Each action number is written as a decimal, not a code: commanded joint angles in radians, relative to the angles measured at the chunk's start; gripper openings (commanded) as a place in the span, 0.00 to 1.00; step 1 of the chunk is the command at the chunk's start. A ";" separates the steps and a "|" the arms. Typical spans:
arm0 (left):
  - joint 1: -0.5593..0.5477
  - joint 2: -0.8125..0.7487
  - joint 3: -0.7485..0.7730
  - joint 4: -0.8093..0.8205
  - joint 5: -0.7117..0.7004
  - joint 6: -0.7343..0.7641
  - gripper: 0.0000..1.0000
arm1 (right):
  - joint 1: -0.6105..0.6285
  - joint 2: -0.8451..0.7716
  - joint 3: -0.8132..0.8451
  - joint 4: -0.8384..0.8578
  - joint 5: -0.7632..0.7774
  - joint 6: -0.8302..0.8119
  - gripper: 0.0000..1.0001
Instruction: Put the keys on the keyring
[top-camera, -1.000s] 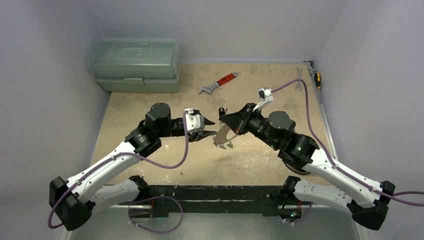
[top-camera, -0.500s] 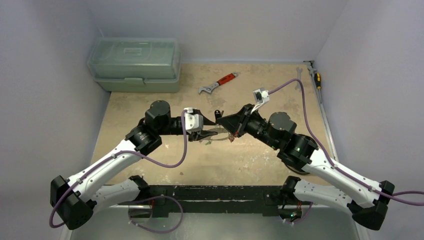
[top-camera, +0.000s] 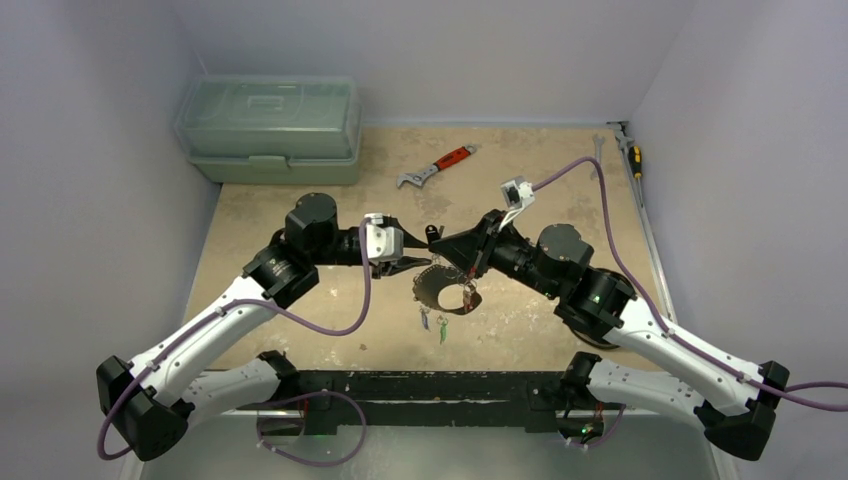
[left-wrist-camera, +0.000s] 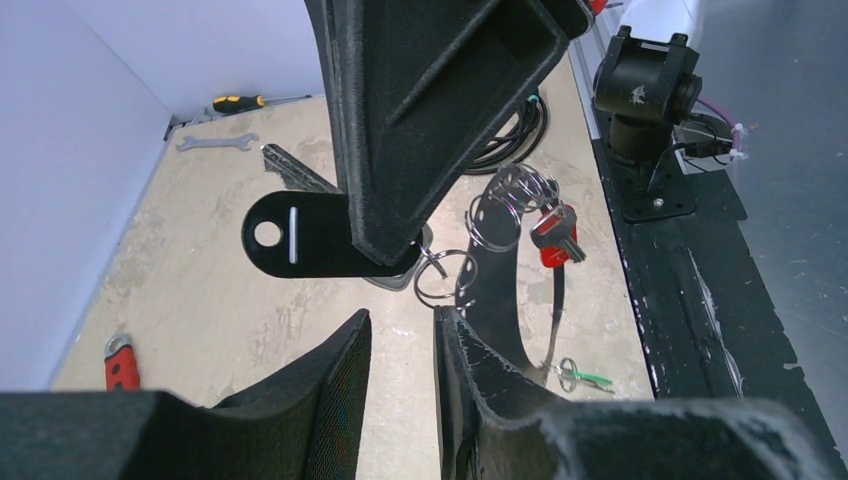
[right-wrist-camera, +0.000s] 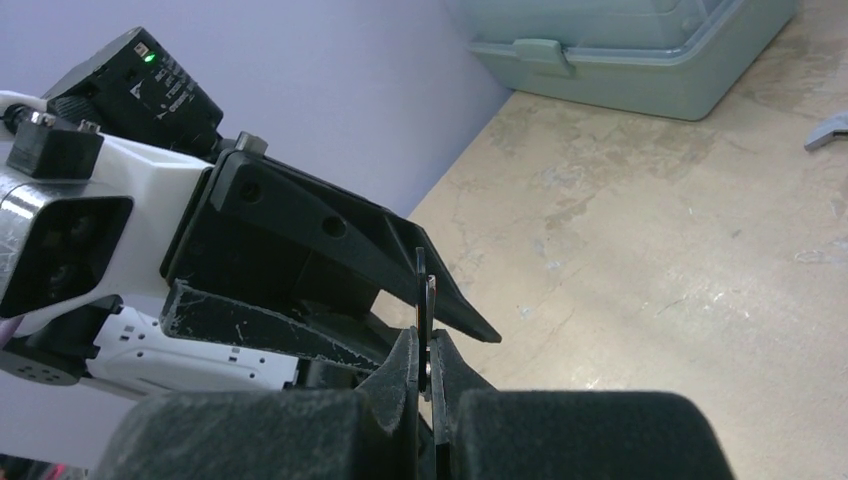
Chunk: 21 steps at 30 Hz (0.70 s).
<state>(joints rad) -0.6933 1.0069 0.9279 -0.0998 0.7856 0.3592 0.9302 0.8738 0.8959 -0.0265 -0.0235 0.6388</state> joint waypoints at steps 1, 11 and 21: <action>0.011 0.004 0.035 0.024 0.042 0.002 0.28 | 0.004 -0.030 0.019 0.081 -0.041 -0.025 0.00; 0.027 0.027 0.022 0.084 0.145 -0.049 0.28 | 0.004 -0.023 0.020 0.095 -0.076 -0.040 0.00; 0.049 0.024 0.018 0.167 0.198 -0.133 0.27 | 0.004 -0.025 0.012 0.103 -0.088 -0.060 0.00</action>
<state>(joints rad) -0.6586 1.0367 0.9279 -0.0269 0.9123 0.2943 0.9302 0.8627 0.8959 -0.0124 -0.0822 0.6010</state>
